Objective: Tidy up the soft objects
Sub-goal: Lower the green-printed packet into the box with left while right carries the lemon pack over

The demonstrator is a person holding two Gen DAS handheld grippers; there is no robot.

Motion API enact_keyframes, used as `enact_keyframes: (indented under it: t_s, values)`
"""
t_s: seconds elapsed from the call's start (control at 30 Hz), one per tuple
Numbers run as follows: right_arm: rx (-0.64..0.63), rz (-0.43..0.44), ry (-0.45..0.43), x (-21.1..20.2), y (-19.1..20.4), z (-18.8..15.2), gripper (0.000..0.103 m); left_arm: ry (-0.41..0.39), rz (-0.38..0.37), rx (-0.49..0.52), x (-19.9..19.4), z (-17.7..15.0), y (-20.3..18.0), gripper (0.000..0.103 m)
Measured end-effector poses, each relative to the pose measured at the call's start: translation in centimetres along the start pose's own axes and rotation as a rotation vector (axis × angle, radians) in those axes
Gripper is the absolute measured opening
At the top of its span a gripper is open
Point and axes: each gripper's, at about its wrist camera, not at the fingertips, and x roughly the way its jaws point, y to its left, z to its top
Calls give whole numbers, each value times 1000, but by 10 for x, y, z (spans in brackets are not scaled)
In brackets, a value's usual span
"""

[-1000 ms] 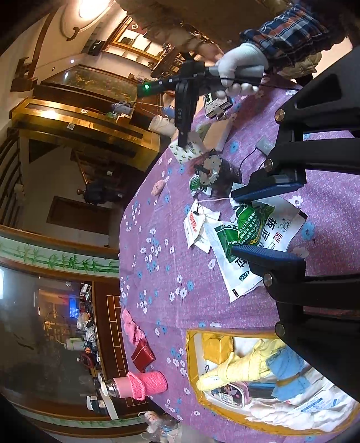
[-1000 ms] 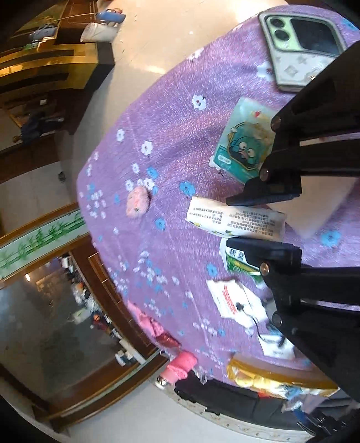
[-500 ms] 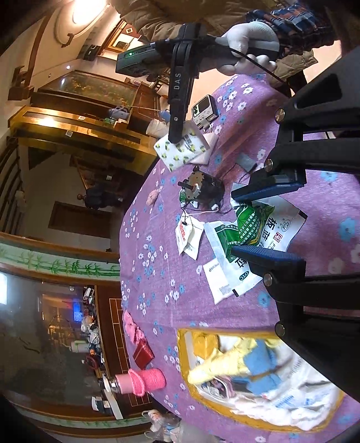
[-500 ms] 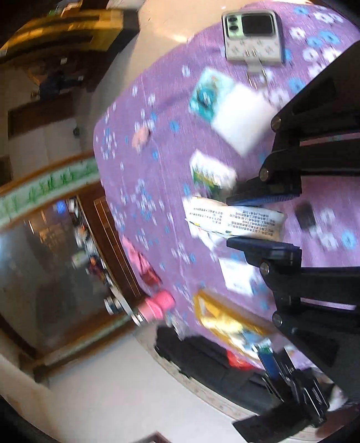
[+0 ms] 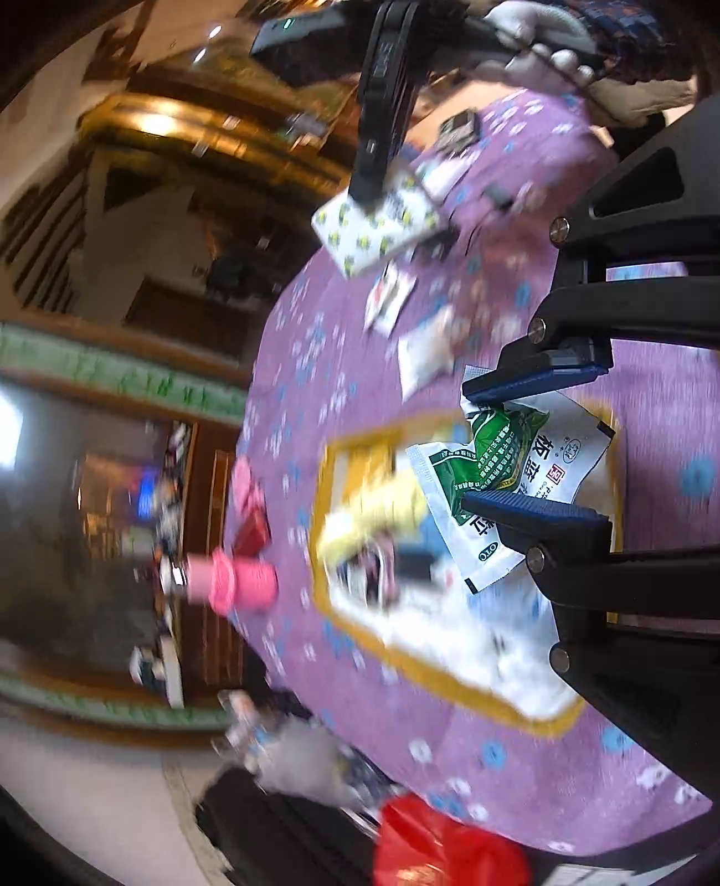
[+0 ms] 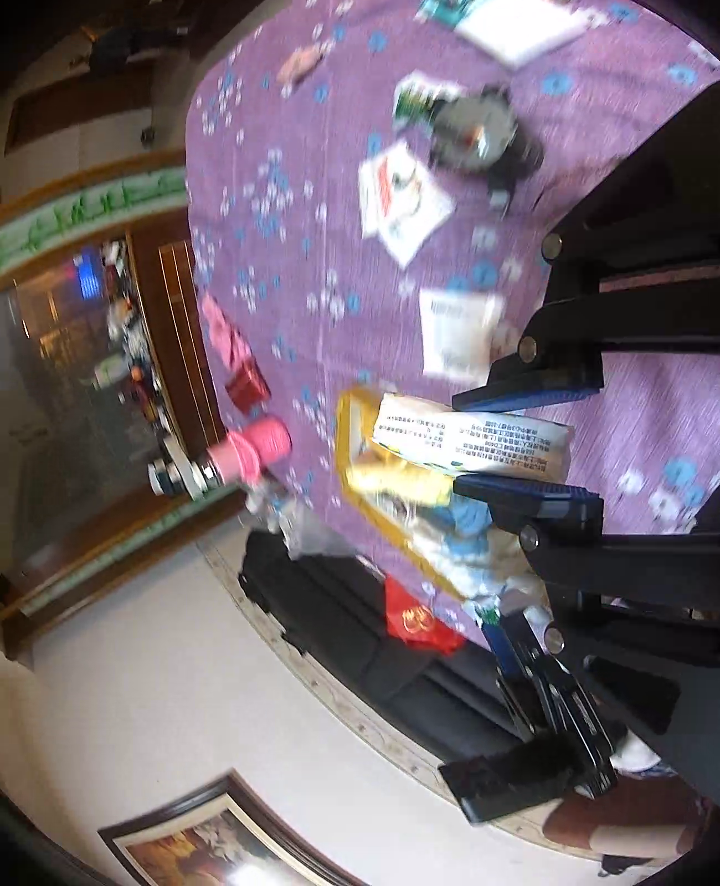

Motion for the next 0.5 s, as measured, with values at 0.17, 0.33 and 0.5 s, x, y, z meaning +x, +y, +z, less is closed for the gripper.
enact_keyframes:
  t_s: [0.17,0.33,0.5]
  values:
    - [2,56,51,40,20,14,22,19,53,-61,15,-1,32,34]
    - [25,81,111,86,27,23,22,44,105,-90,34,-1,48,36]
    - [50,64,164,134,28,29,22,35,157,-90,40,2,51,63]
